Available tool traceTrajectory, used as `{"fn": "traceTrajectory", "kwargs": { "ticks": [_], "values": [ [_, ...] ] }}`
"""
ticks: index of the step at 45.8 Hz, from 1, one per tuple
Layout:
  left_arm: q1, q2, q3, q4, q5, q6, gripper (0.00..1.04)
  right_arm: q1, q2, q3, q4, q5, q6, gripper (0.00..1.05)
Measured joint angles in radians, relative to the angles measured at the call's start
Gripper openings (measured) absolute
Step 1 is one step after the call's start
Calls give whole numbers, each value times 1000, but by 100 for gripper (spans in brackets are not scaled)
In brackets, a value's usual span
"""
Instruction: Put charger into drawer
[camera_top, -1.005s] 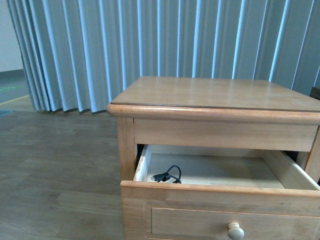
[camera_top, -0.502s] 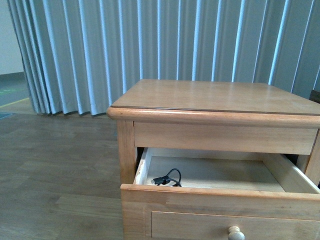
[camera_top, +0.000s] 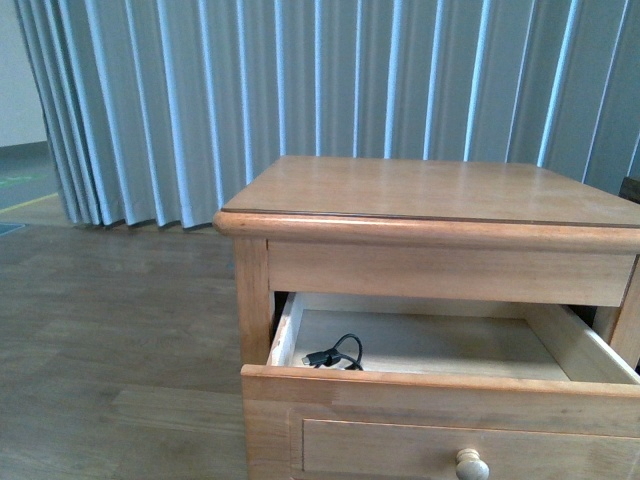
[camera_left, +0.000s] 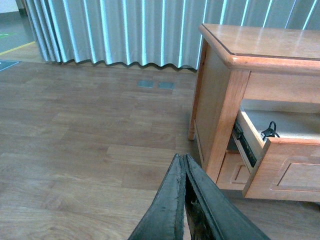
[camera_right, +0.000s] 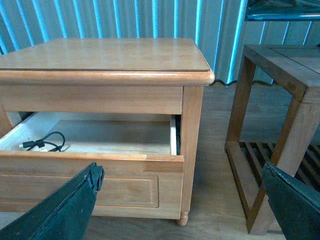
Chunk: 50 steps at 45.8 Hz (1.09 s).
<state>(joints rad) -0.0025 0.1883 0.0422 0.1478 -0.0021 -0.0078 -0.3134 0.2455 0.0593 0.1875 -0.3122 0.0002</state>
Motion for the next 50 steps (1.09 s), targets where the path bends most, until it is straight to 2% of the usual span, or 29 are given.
{"fn": "traceTrajectory", "kwargs": {
  "ticks": [6, 23, 32, 33, 37, 40, 46, 50],
  "values": [
    [0, -164, -30, -147, 2, 2, 4, 0, 0, 0, 0, 0, 0, 96],
    [0, -184, -30, -148, 2, 1, 4, 0, -1, -1, 0, 0, 0, 96],
    [0, -184, -30, -148, 2, 1, 47, 0, -1, -1, 0, 0, 0, 96],
    [0, -184, -30, -148, 2, 1, 50, -6, 5, -5, 14, -19, -7, 96],
    [0, -184, -31, -148, 2, 1, 65, -36, 45, -24, 118, -207, -76, 96],
    [0, -184, -30, -148, 2, 1, 75, -17, 68, -23, 116, -240, -132, 96],
    [0, -184, -31, -148, 2, 1, 98, 79, 133, -18, 97, -159, -221, 96],
    [0, -184, -30, -148, 2, 3, 98, 207, 229, -6, 84, -67, -286, 96]
  ]
}}
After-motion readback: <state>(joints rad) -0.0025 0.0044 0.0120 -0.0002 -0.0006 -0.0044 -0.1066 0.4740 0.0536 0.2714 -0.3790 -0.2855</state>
